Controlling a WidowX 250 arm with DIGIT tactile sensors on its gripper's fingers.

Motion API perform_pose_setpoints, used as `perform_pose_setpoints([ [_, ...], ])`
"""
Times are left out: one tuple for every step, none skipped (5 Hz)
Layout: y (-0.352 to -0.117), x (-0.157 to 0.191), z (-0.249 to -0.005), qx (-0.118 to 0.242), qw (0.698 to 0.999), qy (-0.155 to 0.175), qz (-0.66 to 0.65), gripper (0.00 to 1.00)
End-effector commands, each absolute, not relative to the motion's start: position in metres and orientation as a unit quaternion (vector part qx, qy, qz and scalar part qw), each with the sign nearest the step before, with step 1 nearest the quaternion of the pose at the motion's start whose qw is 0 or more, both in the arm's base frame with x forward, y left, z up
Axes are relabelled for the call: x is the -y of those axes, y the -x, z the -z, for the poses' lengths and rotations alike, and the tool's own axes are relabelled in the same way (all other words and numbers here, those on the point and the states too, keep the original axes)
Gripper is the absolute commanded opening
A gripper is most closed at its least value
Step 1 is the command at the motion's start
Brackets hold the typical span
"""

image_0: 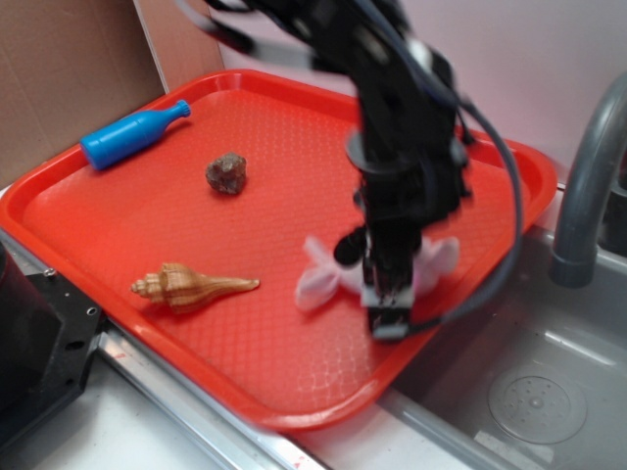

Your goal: Grab the pink bunny.

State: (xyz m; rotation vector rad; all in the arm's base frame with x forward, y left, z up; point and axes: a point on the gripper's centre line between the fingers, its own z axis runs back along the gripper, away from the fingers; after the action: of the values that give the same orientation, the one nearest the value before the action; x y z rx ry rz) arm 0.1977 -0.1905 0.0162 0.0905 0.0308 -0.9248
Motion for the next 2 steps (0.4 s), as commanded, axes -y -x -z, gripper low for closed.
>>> perform_pose_setpoints([
  [-0.154,0.195,-0.019,-0.022,0.918,-0.041,0.394,0.0],
  [-0.206,0.151,-0.066,0.008,0.953,-0.05,0.298,0.0],
])
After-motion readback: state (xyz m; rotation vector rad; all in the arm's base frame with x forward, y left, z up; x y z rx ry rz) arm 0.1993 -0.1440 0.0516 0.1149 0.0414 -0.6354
